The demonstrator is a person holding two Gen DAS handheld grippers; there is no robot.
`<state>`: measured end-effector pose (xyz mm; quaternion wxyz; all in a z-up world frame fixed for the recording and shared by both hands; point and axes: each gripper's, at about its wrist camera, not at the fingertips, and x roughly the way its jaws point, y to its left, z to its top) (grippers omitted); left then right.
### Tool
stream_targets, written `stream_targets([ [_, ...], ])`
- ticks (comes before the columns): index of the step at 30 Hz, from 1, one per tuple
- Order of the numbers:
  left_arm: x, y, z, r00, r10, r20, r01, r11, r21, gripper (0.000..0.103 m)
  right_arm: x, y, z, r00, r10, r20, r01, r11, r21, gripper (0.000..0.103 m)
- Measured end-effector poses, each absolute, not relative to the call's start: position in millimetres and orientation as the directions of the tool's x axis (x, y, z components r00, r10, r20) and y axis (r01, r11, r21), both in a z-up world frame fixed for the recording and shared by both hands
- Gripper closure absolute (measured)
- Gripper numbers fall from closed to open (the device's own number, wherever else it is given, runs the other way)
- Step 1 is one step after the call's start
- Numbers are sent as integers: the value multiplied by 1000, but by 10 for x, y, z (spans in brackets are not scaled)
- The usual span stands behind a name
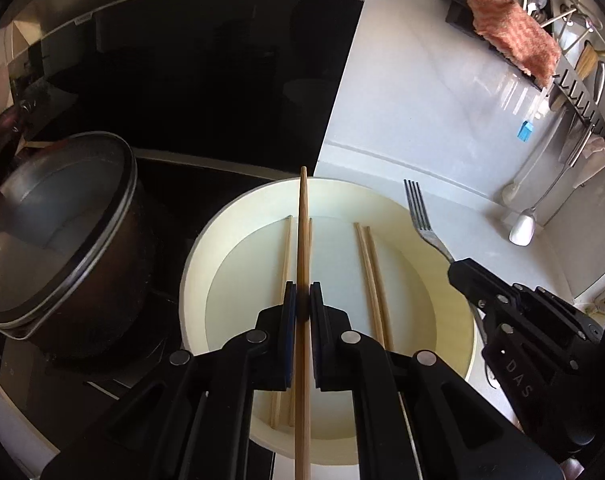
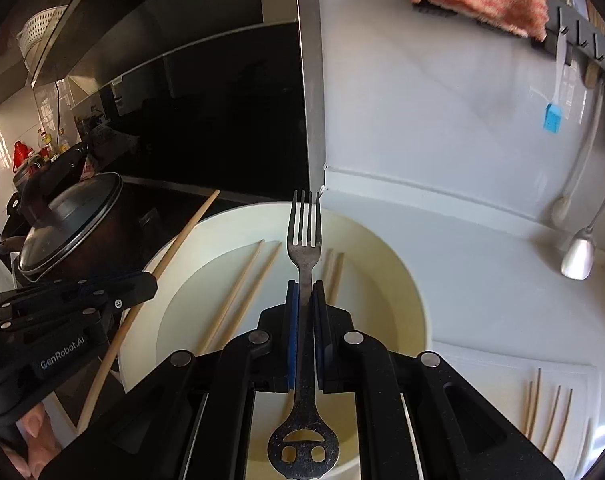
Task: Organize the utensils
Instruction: 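Lift the fork with the right tool and carry it over the basin, then lower the fork into the basin and open the right tool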
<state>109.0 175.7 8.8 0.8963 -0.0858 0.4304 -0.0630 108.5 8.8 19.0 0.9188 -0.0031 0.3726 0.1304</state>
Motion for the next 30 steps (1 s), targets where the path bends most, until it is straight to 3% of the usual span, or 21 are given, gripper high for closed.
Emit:
stream_targets([
  [12, 1534, 1735, -436, 526, -184, -831, 4, 977, -213, 96, 1657, 88, -356, 556, 233, -798, -191, 970, 151, 96],
  [30, 1737, 1737, -788, 424, -160, -891, -32, 981, -191, 95, 1928, 76, -639, 427, 249, -869, -177, 966, 190, 95],
])
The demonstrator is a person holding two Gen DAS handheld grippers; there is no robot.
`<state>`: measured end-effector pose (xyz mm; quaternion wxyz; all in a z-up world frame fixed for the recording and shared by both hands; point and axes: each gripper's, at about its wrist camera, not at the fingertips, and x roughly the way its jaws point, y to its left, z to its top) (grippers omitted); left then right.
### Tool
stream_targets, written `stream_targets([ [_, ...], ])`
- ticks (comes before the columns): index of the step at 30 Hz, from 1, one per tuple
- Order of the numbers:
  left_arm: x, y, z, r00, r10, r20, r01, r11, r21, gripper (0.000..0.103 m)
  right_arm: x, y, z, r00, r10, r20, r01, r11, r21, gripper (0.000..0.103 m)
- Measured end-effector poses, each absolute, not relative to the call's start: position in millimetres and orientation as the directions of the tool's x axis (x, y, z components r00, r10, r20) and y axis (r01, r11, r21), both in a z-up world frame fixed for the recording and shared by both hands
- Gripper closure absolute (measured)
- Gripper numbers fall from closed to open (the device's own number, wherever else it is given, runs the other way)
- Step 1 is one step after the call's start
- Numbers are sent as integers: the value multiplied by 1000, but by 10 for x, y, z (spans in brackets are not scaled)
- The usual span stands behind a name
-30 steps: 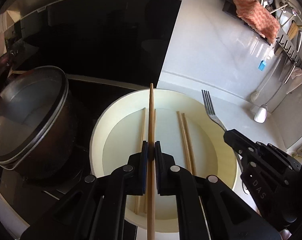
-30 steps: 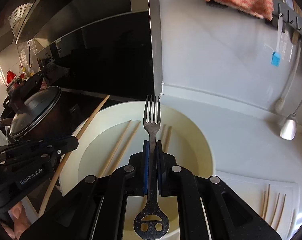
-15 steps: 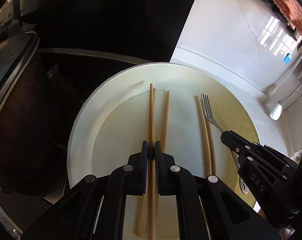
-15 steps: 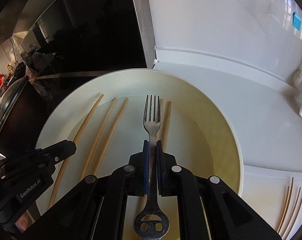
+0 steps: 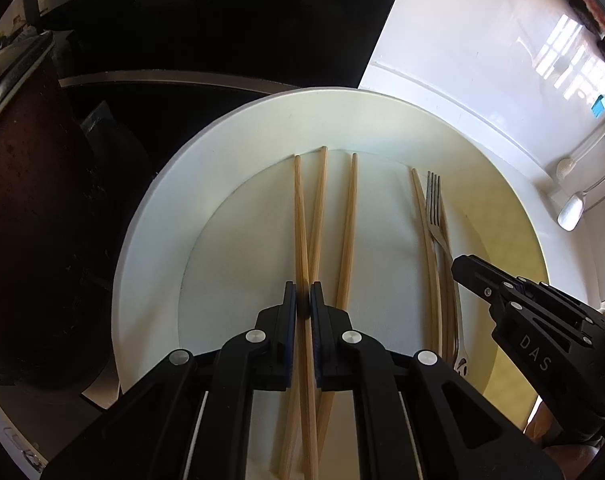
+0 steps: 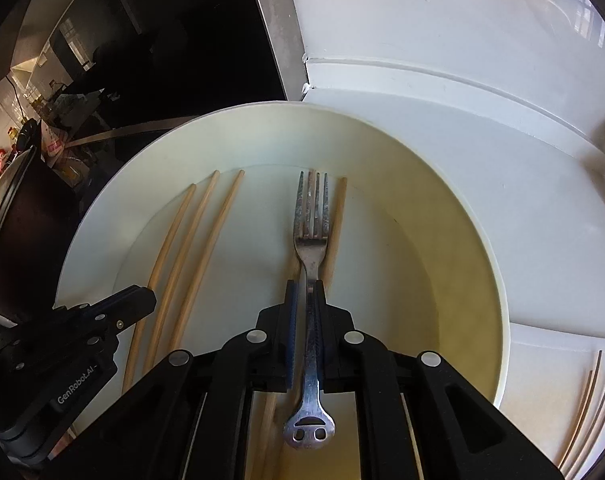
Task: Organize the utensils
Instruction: 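Lower the fork into the basin and open the right tool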
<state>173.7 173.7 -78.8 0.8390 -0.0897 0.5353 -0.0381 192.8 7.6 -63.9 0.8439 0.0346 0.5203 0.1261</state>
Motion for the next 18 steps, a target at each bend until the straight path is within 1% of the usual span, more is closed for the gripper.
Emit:
stream_targets([
  [1, 1736, 1734, -795, 423, -158, -892, -35, 981, -190, 94, 1924, 79, -636, 428, 246, -870, -179, 966, 185, 95],
  [2, 1735, 1733, -804, 420, -157, -894, -36, 981, -189, 92, 1921, 72, -631, 428, 245, -870, -180, 966, 184, 94],
  [3, 1731, 1730, -815, 418, -158, -895, -36, 981, -190, 89, 1918, 71, -626, 429, 244, -870, -180, 967, 182, 88],
  [4, 1723, 1733, -818, 417, -155, -896, -38, 982, -187, 82, 1916, 73, -620, 433, 241, -869, -179, 968, 179, 79],
  [5, 1716, 1736, -814, 417, -149, -897, -42, 982, -182, 74, 1902, 59, -604, 439, 240, -866, -179, 968, 177, 77],
  [9, 1669, 1729, -781, 422, -143, -895, -35, 984, -173, 71, 1848, 8, -516, 465, 233, -854, -183, 969, 165, 76],
  [10, 1658, 1722, -769, 423, -146, -895, -28, 984, -174, 67, 1827, -15, -501, 469, 234, -852, -183, 969, 166, 74],
  [11, 1644, 1713, -751, 424, -158, -892, -17, 983, -182, 59, 1805, -33, -484, 473, 236, -849, -181, 969, 168, 71],
  [12, 1625, 1695, -722, 430, -162, -888, -8, 983, -183, 55, 1780, -53, -466, 479, 239, -845, -181, 968, 171, 68],
  [13, 1591, 1689, -684, 441, -141, -886, -11, 987, -163, 36, 1754, -71, -449, 485, 240, -841, -181, 968, 172, 68],
  [14, 1558, 1687, -638, 463, -124, -878, -15, 989, -147, 27, 1726, -85, -428, 490, 240, -838, -181, 968, 172, 68],
  [17, 1482, 1709, -543, 490, -121, -863, 0, 990, -139, 27, 1633, -132, -350, 515, 244, -822, -179, 968, 175, 68],
  [18, 1468, 1729, -524, 493, -119, -862, -1, 991, -137, 27, 1600, -148, -323, 523, 243, -817, -179, 968, 174, 66],
])
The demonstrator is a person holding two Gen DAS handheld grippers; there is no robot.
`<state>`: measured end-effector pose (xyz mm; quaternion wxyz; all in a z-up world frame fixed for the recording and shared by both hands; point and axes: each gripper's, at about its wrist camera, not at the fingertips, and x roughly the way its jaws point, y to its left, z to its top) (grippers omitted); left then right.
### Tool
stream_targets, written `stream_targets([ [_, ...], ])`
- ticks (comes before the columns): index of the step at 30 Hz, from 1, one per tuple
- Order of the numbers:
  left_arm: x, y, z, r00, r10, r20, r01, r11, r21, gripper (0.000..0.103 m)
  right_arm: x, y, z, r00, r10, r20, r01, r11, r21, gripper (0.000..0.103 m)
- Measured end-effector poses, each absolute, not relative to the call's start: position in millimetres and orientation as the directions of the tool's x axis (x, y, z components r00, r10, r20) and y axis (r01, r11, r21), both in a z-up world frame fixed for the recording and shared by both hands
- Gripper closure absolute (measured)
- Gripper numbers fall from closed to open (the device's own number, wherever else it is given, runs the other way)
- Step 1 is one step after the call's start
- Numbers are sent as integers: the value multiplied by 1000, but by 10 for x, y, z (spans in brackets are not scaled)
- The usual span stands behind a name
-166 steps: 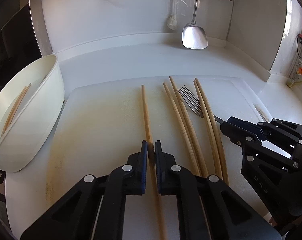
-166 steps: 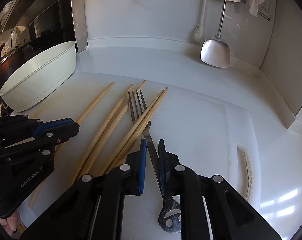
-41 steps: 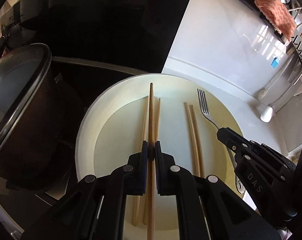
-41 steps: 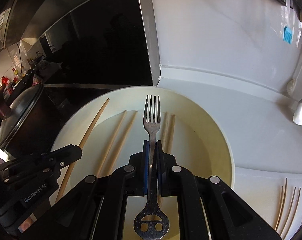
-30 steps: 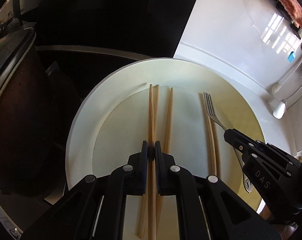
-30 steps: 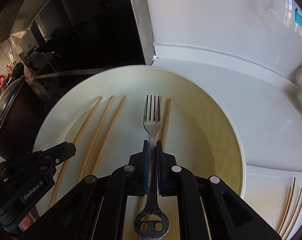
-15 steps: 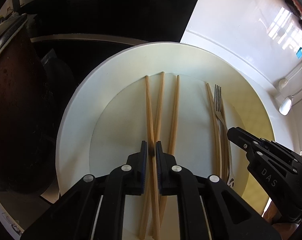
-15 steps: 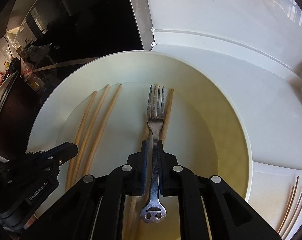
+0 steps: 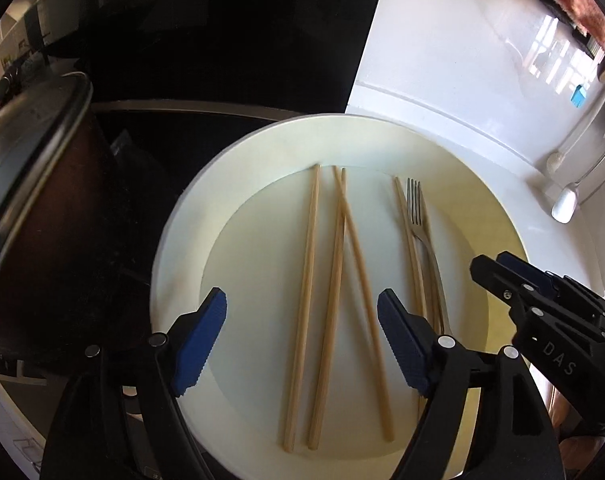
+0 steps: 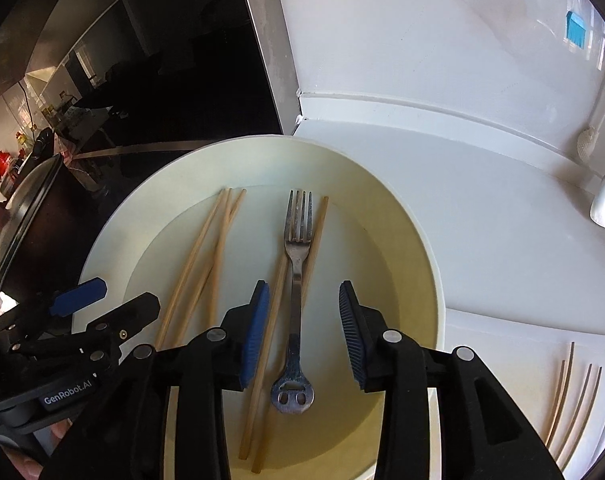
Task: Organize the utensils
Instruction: 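Lower the fork into the basin and open the right tool, then move the right tool back over the chopsticks on the board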
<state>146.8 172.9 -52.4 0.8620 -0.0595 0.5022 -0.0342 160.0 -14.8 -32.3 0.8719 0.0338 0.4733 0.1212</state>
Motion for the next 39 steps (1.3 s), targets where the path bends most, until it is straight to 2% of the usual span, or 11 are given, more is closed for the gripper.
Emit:
stream_targets([
  [7, 1302, 1807, -342, 515, -89, -852, -6, 994, -108, 26, 1376, -246, -171, 558, 235, -796, -164, 971, 172, 61],
  [15, 1060, 1863, -106, 547, -80, -833, 0, 995, -95, 18, 1044, -330, -29, 585, 217, -781, -129, 976, 174, 59],
  [22, 812, 1842, 11, 568, -79, -819, 35, 997, -72, 13, 611, -390, 60, 615, 175, -769, -92, 984, 150, 52],
  [29, 643, 1557, 68, 581, -129, -804, 125, 990, -69, 13, 162, -676, 46, 629, 126, -767, -2, 987, 161, 49],
  [39, 405, 656, 133, 571, -265, -777, 291, 950, -111, 13, -426, -1611, -36, 626, -8, -780, 196, 970, 147, 48],
])
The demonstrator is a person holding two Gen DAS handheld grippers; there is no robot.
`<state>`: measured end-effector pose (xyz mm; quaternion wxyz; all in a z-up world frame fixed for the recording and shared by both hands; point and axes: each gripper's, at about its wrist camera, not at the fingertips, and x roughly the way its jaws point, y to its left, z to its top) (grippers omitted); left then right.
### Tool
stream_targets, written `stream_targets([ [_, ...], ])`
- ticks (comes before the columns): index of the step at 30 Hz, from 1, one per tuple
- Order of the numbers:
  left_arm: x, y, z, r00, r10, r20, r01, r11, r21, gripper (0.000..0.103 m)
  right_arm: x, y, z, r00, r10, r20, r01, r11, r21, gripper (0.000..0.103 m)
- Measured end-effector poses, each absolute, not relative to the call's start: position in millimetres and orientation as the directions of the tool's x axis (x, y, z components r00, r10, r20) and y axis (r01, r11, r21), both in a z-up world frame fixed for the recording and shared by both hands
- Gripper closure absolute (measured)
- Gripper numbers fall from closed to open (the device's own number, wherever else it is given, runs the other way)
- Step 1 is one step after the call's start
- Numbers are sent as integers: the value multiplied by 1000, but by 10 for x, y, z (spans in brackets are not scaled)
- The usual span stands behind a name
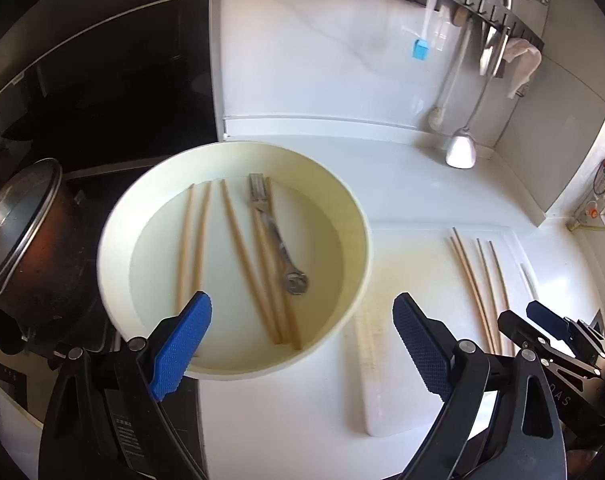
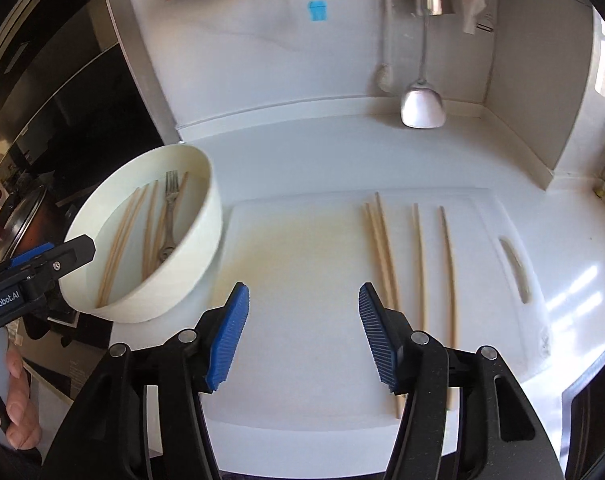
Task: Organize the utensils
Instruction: 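Move the right tool back over the chopsticks on the board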
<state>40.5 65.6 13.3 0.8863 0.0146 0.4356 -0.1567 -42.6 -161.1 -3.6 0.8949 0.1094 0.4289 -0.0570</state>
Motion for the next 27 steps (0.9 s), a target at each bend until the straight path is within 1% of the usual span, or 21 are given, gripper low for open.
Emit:
stream_targets([
  [6, 127, 7, 88, 568, -298, -767, 327, 937, -122, 12, -829, -2345, -152, 622, -50, -781, 274, 949, 157, 47],
  [8, 14, -183, 57, 575, -288, -766, 314, 942, -118, 10, -938, -2568, -209, 619, -48, -784, 264, 953, 150, 47],
  [13, -272, -565, -49, 569, -242, -786, 257, 960, -110, 10, -1100, -2978, -332, 627, -17, -779, 218, 964, 155, 47],
  [19, -442, -812, -216, 578, -201, -791, 213, 973, -92, 8, -1105, -3193, -541, 629, 1, -778, 162, 978, 132, 47],
  [22, -434, -854, -323, 572, -188, -798, 197, 976, -89, 8, -1116, -3236, -634, 644, 15, -765, 161, 975, 155, 47],
  [24, -422, -869, -394, 579, -202, -790, 200, 974, -102, 8, -1103, -3234, -682, 658, 2, -753, 168, 974, 150, 47],
  [27, -371, -918, -523, 593, -187, -783, 204, 976, -79, 8, -1031, -3214, -751, 678, -28, -735, 188, 973, 136, 47],
])
